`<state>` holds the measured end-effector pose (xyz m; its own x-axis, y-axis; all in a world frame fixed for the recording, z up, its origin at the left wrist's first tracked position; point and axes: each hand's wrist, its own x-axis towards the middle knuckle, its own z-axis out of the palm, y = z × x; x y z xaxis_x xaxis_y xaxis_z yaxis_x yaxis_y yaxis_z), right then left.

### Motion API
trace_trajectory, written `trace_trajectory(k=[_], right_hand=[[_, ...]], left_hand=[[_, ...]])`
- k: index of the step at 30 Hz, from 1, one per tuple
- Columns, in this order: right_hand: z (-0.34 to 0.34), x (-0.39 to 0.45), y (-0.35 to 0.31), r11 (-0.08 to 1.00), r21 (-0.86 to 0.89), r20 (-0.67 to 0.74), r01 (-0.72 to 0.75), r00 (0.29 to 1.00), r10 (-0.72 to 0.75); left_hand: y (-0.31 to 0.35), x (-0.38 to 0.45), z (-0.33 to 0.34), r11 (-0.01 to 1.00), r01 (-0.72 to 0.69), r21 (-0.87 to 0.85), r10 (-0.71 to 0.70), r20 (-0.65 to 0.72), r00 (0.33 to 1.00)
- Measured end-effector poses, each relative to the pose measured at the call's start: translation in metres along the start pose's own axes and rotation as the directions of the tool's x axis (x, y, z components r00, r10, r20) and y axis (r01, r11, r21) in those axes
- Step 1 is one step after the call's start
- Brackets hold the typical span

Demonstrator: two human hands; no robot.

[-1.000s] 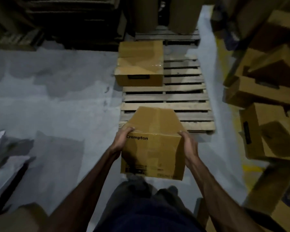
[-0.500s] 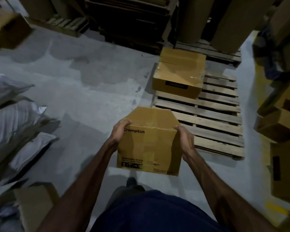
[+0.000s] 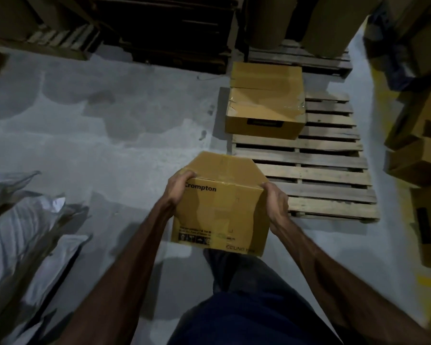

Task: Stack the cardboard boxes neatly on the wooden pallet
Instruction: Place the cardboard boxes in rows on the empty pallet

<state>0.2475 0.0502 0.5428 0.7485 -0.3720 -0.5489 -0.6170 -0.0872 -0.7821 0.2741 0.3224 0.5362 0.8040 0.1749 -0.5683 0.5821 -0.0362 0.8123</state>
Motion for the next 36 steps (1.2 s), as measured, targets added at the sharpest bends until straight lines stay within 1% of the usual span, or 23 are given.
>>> trace_trajectory(k=[4, 7, 10, 12, 14, 16, 19, 23, 25, 26, 29, 31, 33, 36], right_hand=[[0.037, 0.038, -0.012, 0.998, 0.046, -0.071, -0.045, 0.996, 0.048], [0.063, 0.060, -0.022, 0.985, 0.126, -0.138, -0.114, 0.982, 0.131], [0.081, 0.075, -0.035, 0.971, 0.176, -0.189, -0.162, 0.963, 0.195], [0.088, 0.084, -0.045, 0.960, 0.225, -0.206, -0.170, 0.954, 0.217], [0.091, 0.096, -0.054, 0.950, 0.252, -0.244, -0.186, 0.937, 0.248], [0.092, 0.106, -0.065, 0.936, 0.296, -0.275, -0.191, 0.921, 0.275], [0.096, 0.123, -0.079, 0.907, 0.363, -0.342, -0.214, 0.875, 0.343], [0.112, 0.157, -0.087, 0.850, 0.481, -0.435, -0.216, 0.783, 0.445], [0.124, 0.175, -0.092, 0.835, 0.508, -0.478, -0.211, 0.738, 0.477], [0.133, 0.186, -0.095, 0.823, 0.528, -0.495, -0.210, 0.712, 0.499], [0.159, 0.214, -0.105, 0.769, 0.610, -0.516, -0.194, 0.640, 0.570], [0.173, 0.232, -0.111, 0.735, 0.658, -0.529, -0.163, 0.595, 0.605], [0.186, 0.251, -0.110, 0.697, 0.703, -0.516, -0.139, 0.575, 0.635], [0.212, 0.279, -0.090, 0.653, 0.749, -0.504, -0.112, 0.543, 0.671]], left_hand=[[0.033, 0.064, -0.003, 0.996, 0.001, 0.094, -0.007, 0.065, 0.998], [0.064, 0.109, 0.001, 0.982, 0.018, 0.190, -0.040, 0.110, 0.993], [0.094, 0.149, 0.005, 0.956, 0.000, 0.294, -0.056, 0.183, 0.981], [0.116, 0.175, 0.011, 0.947, -0.017, 0.320, -0.065, 0.243, 0.968], [0.134, 0.200, 0.020, 0.923, -0.029, 0.383, -0.090, 0.289, 0.953], [0.150, 0.220, 0.034, 0.908, -0.068, 0.413, -0.090, 0.351, 0.932], [0.172, 0.254, 0.056, 0.890, -0.103, 0.444, -0.110, 0.428, 0.897], [0.196, 0.313, 0.091, 0.833, -0.172, 0.526, -0.177, 0.548, 0.818], [0.206, 0.348, 0.108, 0.805, -0.188, 0.563, -0.244, 0.603, 0.760], [0.211, 0.367, 0.115, 0.793, -0.198, 0.576, -0.281, 0.634, 0.720], [0.225, 0.424, 0.139, 0.746, -0.195, 0.636, -0.408, 0.669, 0.621], [0.226, 0.459, 0.156, 0.726, -0.193, 0.660, -0.452, 0.670, 0.589], [0.226, 0.487, 0.172, 0.730, -0.207, 0.651, -0.456, 0.690, 0.562], [0.217, 0.524, 0.194, 0.724, -0.258, 0.640, -0.472, 0.733, 0.490]])
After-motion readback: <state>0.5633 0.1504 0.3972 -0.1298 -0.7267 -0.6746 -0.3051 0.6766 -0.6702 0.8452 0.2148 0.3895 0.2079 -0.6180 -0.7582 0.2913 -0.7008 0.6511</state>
